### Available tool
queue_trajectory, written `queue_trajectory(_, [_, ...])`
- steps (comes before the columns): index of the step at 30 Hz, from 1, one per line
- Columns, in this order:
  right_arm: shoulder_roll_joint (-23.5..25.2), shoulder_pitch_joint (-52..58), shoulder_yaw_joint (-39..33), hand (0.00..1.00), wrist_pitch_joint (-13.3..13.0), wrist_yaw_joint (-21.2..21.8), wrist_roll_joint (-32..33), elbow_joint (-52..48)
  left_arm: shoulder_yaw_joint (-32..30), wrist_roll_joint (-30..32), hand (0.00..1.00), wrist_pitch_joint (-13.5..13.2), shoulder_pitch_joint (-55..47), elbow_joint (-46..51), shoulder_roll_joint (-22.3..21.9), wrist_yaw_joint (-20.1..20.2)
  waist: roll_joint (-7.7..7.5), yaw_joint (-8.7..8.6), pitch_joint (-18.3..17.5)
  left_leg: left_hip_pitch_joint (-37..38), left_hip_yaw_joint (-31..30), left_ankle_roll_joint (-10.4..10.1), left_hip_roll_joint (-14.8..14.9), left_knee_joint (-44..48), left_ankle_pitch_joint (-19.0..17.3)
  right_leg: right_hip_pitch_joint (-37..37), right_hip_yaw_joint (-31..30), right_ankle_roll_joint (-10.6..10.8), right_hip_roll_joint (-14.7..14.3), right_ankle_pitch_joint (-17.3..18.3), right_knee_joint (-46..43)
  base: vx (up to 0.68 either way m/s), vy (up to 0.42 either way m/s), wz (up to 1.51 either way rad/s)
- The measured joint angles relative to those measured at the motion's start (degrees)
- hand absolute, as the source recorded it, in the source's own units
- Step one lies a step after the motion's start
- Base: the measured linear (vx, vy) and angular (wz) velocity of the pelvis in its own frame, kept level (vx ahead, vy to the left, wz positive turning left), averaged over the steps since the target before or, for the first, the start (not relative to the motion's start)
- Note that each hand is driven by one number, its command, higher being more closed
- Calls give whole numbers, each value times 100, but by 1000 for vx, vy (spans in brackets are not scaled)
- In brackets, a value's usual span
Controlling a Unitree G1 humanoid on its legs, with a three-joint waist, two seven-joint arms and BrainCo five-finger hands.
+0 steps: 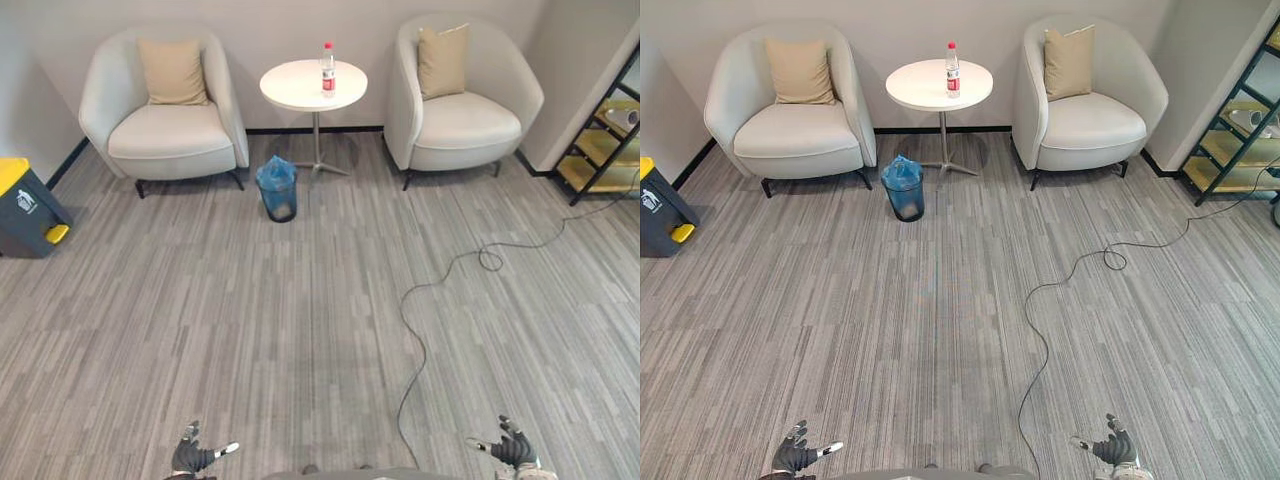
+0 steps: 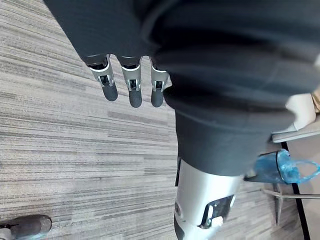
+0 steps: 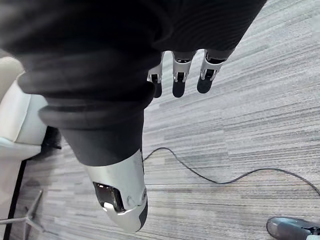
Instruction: Gather rubbish on tea table into small bin, then transfer packed bag to large trash can.
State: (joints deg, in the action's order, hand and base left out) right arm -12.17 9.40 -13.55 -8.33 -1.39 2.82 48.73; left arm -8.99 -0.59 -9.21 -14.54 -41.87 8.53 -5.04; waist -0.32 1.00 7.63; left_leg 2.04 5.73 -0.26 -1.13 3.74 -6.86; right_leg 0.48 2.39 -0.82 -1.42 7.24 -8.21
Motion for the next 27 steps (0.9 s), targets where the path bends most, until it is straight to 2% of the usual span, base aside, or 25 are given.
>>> queue_trajectory(2, [10,-133,-1,0,4,-66,9,-12,0,-62,0,2,-25,109,-52,-10,29,12,3,-184,168,84,10,320,-256,-214,-85,38,31,228,-291,22,44,-27])
queue_trajectory(3, [17,-222,-7,0,6,-140,11,-33,14,-112,0,7,-33,195,-82,-13,48,31,6,-391,314,159,0,654,-509,-525,-81,183,129,523,-790,54,59,-29])
queue_trajectory(5, [52,-239,-5,0,19,-187,13,-85,73,-113,0,20,-12,266,-63,-18,41,28,30,-527,416,225,-31,1004,-788,-813,-86,409,267,861,-1462,130,77,-19])
queue_trajectory(7, [90,-249,67,0,71,-218,120,-121,270,-114,0,31,81,345,22,-35,75,-1,197,-350,362,377,-84,1247,-1061,-1585,236,595,508,920,-3278,256,70,0])
queue_trajectory(9, [91,-252,68,0,135,-220,124,-120,337,-116,0,66,200,356,115,-42,114,-25,319,-64,353,435,-59,1200,-1147,-1885,418,543,577,1115,-3550,352,57,0])
queue_trajectory(11, [28,-321,77,0,139,-232,158,-120,334,-163,0,65,428,356,171,-112,205,-48,420,194,273,386,23,962,-1186,-2241,596,502,540,1107,-3136,456,21,13])
queue_trajectory(12, [-37,-411,98,0,139,-263,176,-121,336,-180,0,62,610,357,181,-164,233,-143,493,393,162,324,137,696,-1150,-2454,750,494,467,999,-2662,491,-38,44])
queue_trajectory(13, [-112,-516,111,0,137,-319,177,-131,356,-221,0,56,753,356,183,-181,337,-238,626,645,58,213,263,401,-1090,-2626,829,443,369,651,-2033,630,-81,52])
queue_trajectory(14, [-140,-517,110,0,135,-354,178,-137,385,-223,0,55,846,355,188,-195,338,-301,655,748,9,162,305,284,-1062,-2702,831,423,342,404,-1683,458,-87,60])
queue_trajectory(15, [-168,-528,108,0,136,-388,178,-221,414,-221,0,55,934,351,187,-249,268,-381,678,918,-82,-16,299,188,-1054,-2794,775,344,369,-165,-1091,748,-184,57])
queue_trajectory(16, [-195,-458,98,0,134,-395,177,-277,456,-213,0,52,973,347,156,-263,261,-413,694,1107,-139,-154,357,240,-1132,-2811,741,-2,417,-946,-1206,661,-188,48])
queue_trajectory(17, [-206,-511,80,0,135,-395,177,-279,453,-213,0,52,995,318,109,-266,325,-420,700,1105,-148,-217,440,369,-1129,-2874,818,-188,396,-747,-1510,666,-210,34])
queue_trajectory(18, [-154,-573,53,0,126,-394,178,-307,472,-213,0,52,1008,311,101,-258,321,-458,702,964,-143,-469,488,727,-984,-2906,872,-265,448,-425,-1842,655,-261,35])
queue_trajectory(19, [-144,-579,60,0,118,-386,178,-307,492,-217,0,53,986,305,31,-262,361,-495,752,621,-56,-791,595,1928,-583,-2573,952,-327,441,7,-1982,658,-270,38])
queue_trajectory(20, [-145,-577,76,0,118,-387,179,-306,480,-217,0,52,963,306,-10,-263,392,-484,807,350,-22,-761,712,2696,-286,-2306,990,-378,400,117,-1899,786,-328,26])
queue_trajectory(21, [-137,-589,186,0,104,-390,192,-308,483,-217,0,39,855,317,-56,-257,429,-434,827,-217,46,-717,1044,4259,224,-1762,1004,-462,263,257,-1638,512,-210,-2])
queue_trajectory(22, [-119,-615,267,0,88,-393,215,-313,483,-217,0,36,808,312,-59,-257,425,-384,832,-468,177,-625,1213,4889,128,-1485,972,-510,176,287,-1512,622,-236,-25])
queue_trajectory(23, [-36,-612,319,0,59,-397,283,-437,481,-218,0,42,785,317,-92,-257,367,-267,866,-878,429,-351,1434,5692,-53,-943,862,-581,76,332,-1179,557,-172,-38])
queue_trajectory(25, [101,-609,314,0,-20,-404,499,-735,484,-299,0,22,753,427,-219,-252,230,-11,930,-1613,848,-183,1509,5678,-283,19,628,-538,71,416,-423,614,-143,-43])
queue_trajectory(26, [105,-625,314,0,-30,-404,531,-774,483,-358,0,7,738,455,-255,-253,219,8,937,-1838,909,-151,1499,5514,-318,200,581,-520,63,455,-252,670,-67,-38])
queue_trajectory(27, [105,-687,296,0,-25,-406,581,-765,485,-460,0,2,689,486,-317,-252,247,46,921,-2215,991,-85,1419,4842,-359,488,513,-463,77,517,-13,535,-6,-33])
